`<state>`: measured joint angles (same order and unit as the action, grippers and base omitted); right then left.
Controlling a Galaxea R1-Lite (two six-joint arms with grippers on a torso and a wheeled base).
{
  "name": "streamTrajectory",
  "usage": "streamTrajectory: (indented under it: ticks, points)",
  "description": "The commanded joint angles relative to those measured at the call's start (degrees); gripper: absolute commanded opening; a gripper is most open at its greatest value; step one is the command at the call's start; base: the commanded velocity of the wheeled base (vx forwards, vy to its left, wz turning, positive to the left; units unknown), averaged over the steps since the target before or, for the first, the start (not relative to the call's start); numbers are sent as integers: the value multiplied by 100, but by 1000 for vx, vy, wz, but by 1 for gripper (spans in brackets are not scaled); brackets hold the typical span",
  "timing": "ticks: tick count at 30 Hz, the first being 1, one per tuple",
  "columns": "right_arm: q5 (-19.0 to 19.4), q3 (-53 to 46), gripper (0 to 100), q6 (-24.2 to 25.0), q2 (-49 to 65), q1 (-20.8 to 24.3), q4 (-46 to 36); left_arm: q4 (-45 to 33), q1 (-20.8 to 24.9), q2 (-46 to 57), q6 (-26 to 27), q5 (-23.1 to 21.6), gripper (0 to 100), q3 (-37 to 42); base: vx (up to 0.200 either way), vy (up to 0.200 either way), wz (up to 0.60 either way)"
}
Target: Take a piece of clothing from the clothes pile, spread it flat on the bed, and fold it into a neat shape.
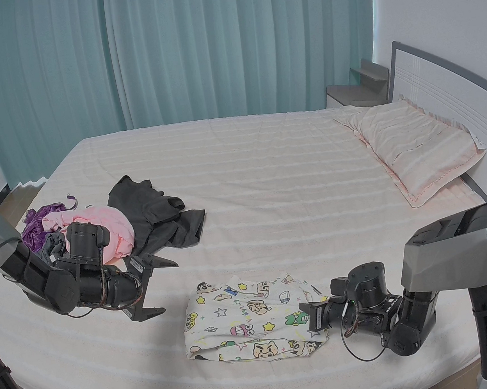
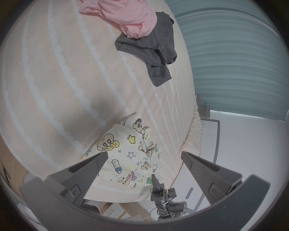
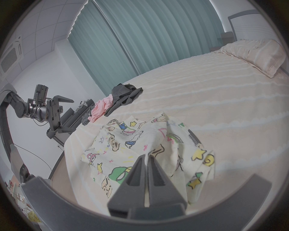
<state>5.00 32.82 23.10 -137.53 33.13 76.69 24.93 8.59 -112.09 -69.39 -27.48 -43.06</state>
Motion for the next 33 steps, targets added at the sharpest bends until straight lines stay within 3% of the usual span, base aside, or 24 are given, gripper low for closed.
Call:
streamTrajectory:
  ticks: [1,17,18,25,29,33]
  points:
    - [-34,-399,0,1,218,-18,136,3,11,-6,4,6,100,-1,0,0,0]
    - [-104,-1023,0,28,350,-9,100,3,19,-6,4,14,100,-1,0,0,0]
    - [-104,-1023,100,28,350,-9,100,3,19,-6,4,14,100,-1,0,0,0]
    - [-69,-1067,100,19,596,-97,136,3,37,-6,4,23,100,-1,0,0,0]
    - [-52,-390,100,37,658,-308,30,3,37,-6,4,23,100,8,0,0,0]
    - [124,893,100,133,438,-431,-1051,3,37,-6,4,23,100,-1,0,0,0]
